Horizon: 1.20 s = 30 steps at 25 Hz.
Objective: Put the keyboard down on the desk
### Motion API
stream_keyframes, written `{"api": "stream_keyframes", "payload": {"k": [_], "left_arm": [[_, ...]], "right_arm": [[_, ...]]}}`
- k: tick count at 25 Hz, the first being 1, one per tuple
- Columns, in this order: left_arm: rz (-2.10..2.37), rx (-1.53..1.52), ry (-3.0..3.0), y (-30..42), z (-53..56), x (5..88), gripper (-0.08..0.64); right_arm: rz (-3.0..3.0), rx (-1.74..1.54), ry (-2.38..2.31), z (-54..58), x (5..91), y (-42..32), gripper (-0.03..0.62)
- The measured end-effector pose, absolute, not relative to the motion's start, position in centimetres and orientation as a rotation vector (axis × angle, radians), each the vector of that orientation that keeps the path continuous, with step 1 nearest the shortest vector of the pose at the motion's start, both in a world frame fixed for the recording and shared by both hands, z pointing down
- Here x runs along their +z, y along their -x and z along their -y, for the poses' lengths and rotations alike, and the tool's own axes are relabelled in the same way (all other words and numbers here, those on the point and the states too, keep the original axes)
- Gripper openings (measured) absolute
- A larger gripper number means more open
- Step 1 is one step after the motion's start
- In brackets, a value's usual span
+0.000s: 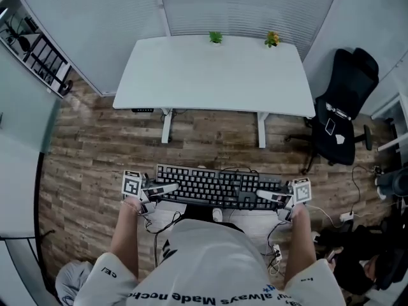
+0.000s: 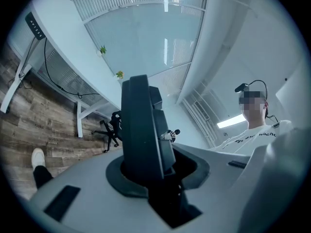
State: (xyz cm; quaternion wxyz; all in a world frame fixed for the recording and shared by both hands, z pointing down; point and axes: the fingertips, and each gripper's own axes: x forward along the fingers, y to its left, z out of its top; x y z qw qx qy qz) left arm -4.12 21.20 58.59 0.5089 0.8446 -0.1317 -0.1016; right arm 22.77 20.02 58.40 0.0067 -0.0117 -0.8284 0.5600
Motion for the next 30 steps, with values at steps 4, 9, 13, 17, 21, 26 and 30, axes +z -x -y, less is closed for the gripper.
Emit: {"api": "stream_keyframes", "payload": {"k": [4,9,13,17,21,26,30], "left_arm": [[0.314,-0.243,-2.037,4.7,-17.6,58.9,0.133],[0.297,-0.245,-2.040,6.0,-12.2,59.1,0.133],[0.290,-0.241,-2.039,6.6,-6.2,59.5,0.133],[0.275,-0.245,-2.039,7.7,-0.3,59.5,0.133],[0.253,-0.245,-2.031,9.0,4.7,59.5,0.133],[0.253,-0.238,-2.020,10.4,10.6,59.7,0.133],[0.253,-0.236,-2.021,11.5,15.1,59.3,0.133]], "right_arm": [[2.604,1.735,0.037,-16.6,58.5,-22.0,0.123],[2.584,1.774,0.003,-11.6,59.1,-20.8,0.123],[2.603,1.736,0.000,-5.8,59.0,-20.1,0.123],[2.581,1.749,-0.047,-0.2,59.1,-19.2,0.124],[2.589,1.762,-0.055,4.2,58.5,-17.5,0.124],[2.570,1.773,-0.085,10.1,58.8,-16.4,0.124],[2.561,1.798,-0.091,14.4,58.8,-15.4,0.124]]}}
